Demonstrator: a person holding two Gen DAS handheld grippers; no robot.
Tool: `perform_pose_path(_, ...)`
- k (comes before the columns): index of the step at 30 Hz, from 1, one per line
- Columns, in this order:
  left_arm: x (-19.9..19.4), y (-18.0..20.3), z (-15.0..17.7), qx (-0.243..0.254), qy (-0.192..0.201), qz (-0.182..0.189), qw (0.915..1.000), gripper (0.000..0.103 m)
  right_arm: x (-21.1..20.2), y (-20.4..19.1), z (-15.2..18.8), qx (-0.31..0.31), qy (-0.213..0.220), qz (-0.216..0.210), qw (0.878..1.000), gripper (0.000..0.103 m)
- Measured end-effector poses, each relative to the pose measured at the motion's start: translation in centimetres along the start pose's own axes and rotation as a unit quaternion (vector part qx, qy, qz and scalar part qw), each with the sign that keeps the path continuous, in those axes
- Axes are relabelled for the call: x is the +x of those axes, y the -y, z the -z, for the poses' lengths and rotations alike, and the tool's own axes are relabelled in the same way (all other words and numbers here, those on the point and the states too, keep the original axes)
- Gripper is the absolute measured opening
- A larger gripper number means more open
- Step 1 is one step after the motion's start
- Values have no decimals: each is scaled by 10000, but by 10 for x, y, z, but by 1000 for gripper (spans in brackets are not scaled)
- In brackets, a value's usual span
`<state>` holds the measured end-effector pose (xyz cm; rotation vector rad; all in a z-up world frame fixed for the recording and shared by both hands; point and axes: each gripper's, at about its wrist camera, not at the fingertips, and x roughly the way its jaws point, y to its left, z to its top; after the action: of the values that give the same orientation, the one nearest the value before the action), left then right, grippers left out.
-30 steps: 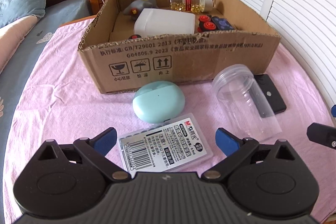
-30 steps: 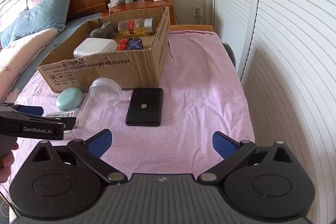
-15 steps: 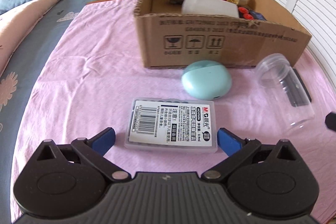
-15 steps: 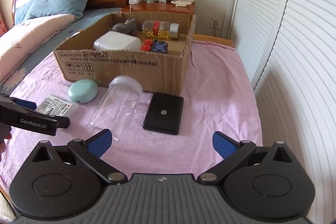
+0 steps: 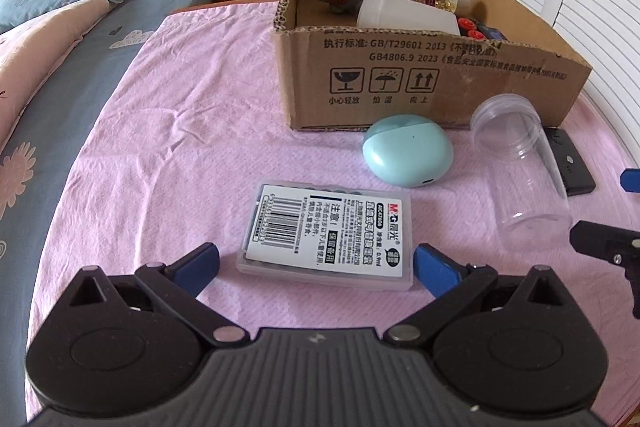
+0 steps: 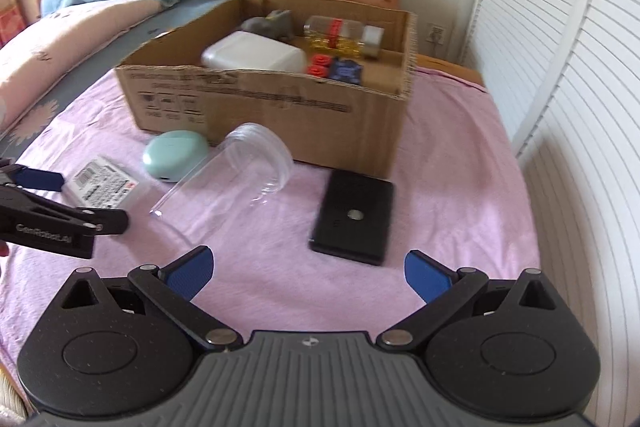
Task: Organize rigid objects
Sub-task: 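Close the right gripper on the clear plastic jar while the left tool hovers over the card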
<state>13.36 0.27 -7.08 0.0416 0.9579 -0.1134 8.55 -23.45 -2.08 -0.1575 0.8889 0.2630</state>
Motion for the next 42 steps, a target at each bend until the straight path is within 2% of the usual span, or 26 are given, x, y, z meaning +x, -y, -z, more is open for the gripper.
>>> perform_pose_path(6,-1,-9,1,-11,34,-7,10000,103,7,-21,-8,-696,122,-521,9961,103)
perform_pose_path(13,-1,-12,1,-16,76,-8,10000,103,19,-35,-19,-1655,268,-520,9845,103)
perform_pose_path(25,-1,-13,1,-11,119,0,9999,103,46,-40,-42,-2309,156,-1035,9673,103)
perform_pose_path(27,-1,-13,1,-12,121,-1,9999,103,49,-41,-43,-2339,122,-1123,9657,103)
perform_pose_path(30,-1,-13,1,-17,123,-4,9999,103,49,-41,-43,-2178,58,-1188,9687,97)
perform_pose_path(34,-1,-13,1,-17,149,-7,9999,103,43,-38,-40,-1784,-96,-860,9802,95)
perform_pose_path(38,-1,-13,1,-17,169,-9,9999,103,29,-35,-28,-1423,-312,-303,9889,95)
perform_pose_path(42,-1,-13,2,-14,230,-16,9997,103,17,-31,-15,-985,-410,-207,9941,95)
